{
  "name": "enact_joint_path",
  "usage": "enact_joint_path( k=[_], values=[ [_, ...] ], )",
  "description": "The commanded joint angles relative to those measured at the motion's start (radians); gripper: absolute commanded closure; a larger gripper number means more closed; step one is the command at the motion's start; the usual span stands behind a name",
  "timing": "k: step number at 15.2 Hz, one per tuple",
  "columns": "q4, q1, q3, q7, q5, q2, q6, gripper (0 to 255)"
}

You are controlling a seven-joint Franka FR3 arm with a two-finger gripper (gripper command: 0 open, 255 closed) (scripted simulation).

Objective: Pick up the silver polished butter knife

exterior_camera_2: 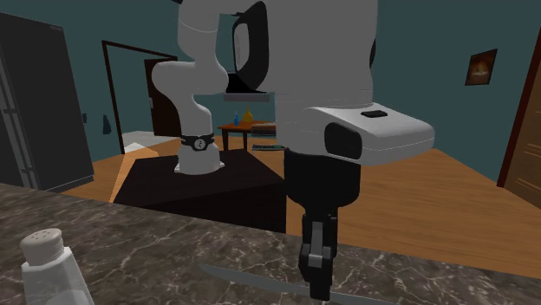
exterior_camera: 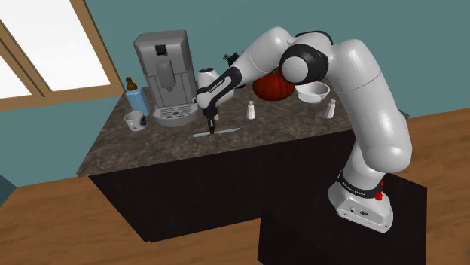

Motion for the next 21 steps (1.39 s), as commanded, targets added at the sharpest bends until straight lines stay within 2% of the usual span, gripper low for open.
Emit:
enact_joint_path(
  k=[1,4,21],
  values=[
    [0.0,0.0,0.0,0.0,0.0,0.0,0.0,255],
    [0.001,0.0,0.0,0.0,0.0,0.001,0.0,255],
    [0.029,0.007,-0.012,0.015,-0.018,-0.115,-0.144,255]
  ],
)
